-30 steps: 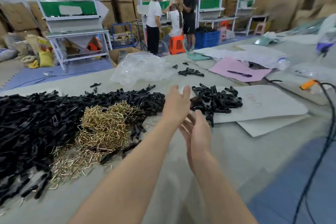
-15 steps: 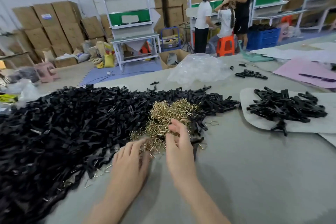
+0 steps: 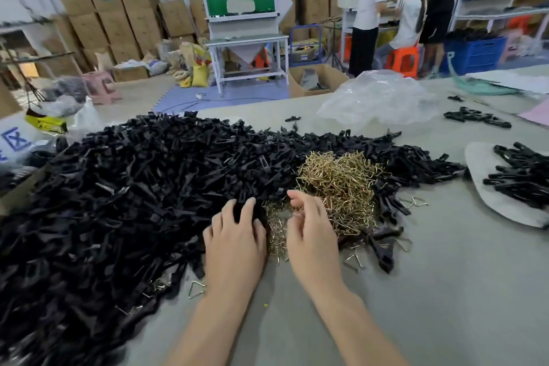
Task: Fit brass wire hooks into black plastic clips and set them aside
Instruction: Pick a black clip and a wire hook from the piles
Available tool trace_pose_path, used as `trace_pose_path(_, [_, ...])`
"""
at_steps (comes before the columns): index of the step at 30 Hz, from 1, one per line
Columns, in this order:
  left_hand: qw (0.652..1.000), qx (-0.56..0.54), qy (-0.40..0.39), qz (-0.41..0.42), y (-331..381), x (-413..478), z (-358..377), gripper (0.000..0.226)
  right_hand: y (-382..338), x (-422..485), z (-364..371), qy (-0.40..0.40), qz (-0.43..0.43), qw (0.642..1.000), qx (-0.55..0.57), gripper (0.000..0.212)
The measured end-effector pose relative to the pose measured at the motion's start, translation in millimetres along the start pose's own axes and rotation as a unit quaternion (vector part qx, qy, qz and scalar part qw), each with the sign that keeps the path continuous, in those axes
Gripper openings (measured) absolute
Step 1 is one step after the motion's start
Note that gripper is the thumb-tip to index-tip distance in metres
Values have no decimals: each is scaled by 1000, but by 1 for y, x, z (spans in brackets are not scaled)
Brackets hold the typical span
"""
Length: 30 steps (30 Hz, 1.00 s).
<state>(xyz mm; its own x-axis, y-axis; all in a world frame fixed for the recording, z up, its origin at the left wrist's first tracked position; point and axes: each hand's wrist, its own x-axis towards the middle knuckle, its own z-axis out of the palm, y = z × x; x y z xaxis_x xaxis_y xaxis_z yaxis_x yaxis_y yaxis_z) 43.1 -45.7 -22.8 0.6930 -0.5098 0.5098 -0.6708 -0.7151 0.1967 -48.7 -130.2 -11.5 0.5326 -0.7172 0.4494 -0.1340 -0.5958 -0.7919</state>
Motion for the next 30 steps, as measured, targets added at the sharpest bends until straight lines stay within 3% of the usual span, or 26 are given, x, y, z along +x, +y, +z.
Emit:
trace_pose_path(6, [999, 18, 21, 24, -4, 9, 12, 39, 7, 6, 1, -8, 50, 996, 77, 42])
trace_pose_path(13, [998, -43, 30, -31, -4, 10, 8, 34, 9, 10, -1, 10, 116, 978, 173, 43])
trace_pose_path(23, [1000, -30, 5, -9, -5, 10, 11, 40, 8, 12, -2, 5, 132, 971, 197, 42])
trace_pose_path(28, [991, -112, 67, -20, -1, 11, -6, 43, 5, 13, -5, 0, 144, 963, 228, 39])
trace_pose_path(30, [985, -143, 99, 14, 2, 10, -13, 41, 3, 16, -6, -20, 169, 941, 291, 33])
